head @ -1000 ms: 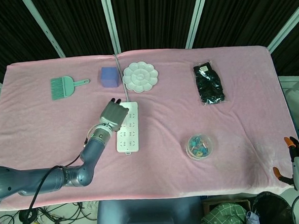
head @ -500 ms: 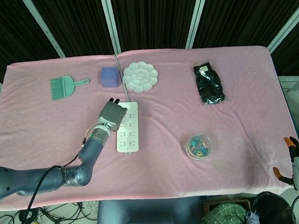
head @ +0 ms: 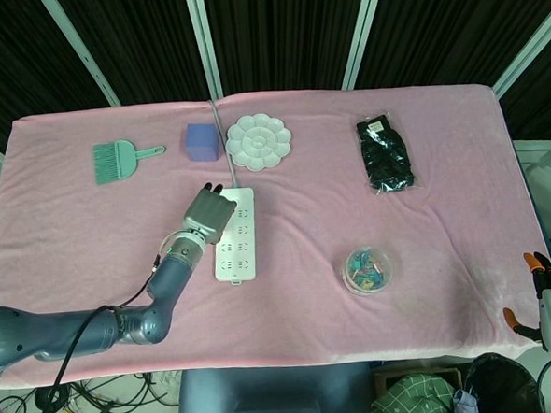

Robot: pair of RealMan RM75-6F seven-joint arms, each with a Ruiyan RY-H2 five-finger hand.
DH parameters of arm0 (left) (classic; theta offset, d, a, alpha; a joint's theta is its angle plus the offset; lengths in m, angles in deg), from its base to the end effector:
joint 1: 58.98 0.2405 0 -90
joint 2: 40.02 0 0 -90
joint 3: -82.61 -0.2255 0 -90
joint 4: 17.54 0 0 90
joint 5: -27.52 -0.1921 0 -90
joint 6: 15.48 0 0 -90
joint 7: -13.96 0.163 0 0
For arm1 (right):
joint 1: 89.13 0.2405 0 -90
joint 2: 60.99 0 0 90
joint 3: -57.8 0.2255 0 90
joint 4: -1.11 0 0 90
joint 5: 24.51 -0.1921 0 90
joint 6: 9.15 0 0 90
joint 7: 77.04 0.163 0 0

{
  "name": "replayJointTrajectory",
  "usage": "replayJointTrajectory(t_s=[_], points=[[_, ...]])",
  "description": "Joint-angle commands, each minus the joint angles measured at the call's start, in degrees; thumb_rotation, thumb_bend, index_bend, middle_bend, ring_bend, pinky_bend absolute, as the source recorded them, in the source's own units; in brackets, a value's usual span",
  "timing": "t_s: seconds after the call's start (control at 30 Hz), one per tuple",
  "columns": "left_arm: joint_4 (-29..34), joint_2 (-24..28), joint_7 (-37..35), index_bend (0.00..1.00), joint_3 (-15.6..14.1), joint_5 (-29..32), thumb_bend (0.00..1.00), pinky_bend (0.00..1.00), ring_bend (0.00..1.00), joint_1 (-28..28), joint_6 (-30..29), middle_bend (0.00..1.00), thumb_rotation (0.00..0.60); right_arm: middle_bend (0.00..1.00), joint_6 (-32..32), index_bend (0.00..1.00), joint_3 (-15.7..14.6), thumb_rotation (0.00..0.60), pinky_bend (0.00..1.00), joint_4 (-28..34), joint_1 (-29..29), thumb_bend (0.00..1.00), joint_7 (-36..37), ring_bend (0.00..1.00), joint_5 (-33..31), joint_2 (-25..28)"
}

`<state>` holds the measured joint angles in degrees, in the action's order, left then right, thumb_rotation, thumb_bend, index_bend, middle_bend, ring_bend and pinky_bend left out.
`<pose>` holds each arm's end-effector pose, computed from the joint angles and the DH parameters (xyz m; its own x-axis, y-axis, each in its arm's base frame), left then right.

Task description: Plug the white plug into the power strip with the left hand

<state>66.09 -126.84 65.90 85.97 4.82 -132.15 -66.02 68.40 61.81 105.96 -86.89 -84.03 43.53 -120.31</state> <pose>-0.0503 0.3907 -0.0160 0.8189 0.2216 0.5295 0.5681 -0.4449 -0.6924 -0.3010 -0.1756 0.1625 0.3102 -0.1653 0.9362 -0.8874 0.3029 0.3475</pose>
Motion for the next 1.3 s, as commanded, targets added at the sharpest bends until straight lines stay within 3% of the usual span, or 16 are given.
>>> replayJointTrajectory(t_s=[0.03, 1.3], points=[[-0.3, -0.2, 0.0, 0.55, -0.1, 0.1, 0.45, 0.19, 0.13, -0.1, 0.0, 0.54, 0.6, 0.04, 0.0, 0.0, 0.0, 0.6, 0.14, 0.0, 0.0, 0.23, 0.0, 0.18, 0.0, 0.0], [-6.0, -5.1, -1.1, 0.56, -0.9, -2.5, 0.45, 0.19, 0.13, -0.2, 2.3, 0.54, 0.6, 0.04, -0.3, 0.0, 0.0, 0.6, 0.14, 0.1, 0.0, 0.23, 0.6, 0.18, 0.0, 0.2]])
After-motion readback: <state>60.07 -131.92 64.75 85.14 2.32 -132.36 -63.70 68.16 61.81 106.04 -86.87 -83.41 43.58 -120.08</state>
